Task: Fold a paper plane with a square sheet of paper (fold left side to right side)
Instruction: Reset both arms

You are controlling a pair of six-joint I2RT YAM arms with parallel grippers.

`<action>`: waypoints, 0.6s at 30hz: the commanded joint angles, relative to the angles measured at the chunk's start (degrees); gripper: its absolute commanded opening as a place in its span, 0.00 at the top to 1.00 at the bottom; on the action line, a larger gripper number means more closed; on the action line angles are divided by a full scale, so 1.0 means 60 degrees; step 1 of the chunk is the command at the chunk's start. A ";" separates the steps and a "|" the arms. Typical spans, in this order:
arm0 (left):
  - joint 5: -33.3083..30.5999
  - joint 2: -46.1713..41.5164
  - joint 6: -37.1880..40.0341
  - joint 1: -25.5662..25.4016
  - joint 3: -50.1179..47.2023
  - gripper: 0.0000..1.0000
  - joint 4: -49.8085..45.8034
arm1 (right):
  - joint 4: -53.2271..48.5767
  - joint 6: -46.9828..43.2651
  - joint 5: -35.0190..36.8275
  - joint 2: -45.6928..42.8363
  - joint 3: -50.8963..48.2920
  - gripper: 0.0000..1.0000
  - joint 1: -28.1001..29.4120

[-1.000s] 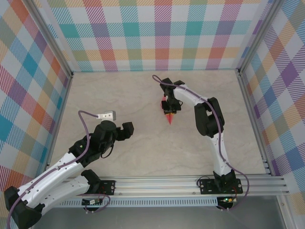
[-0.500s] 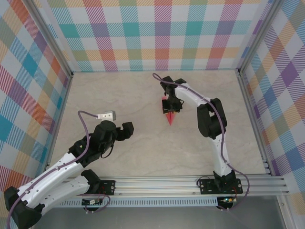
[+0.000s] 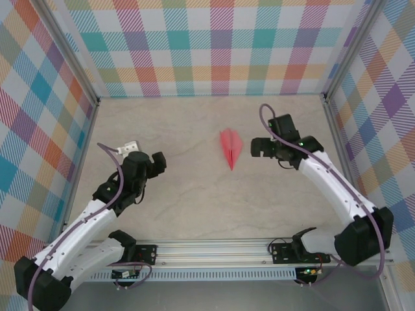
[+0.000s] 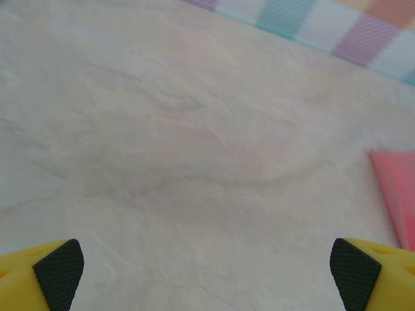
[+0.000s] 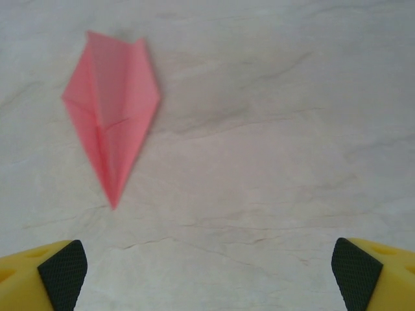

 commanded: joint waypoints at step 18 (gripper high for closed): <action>-0.1794 0.2134 0.3832 0.2157 -0.3042 0.01 0.6830 | 1.0273 -0.2117 -0.0002 0.1451 -0.5499 0.00 -0.2542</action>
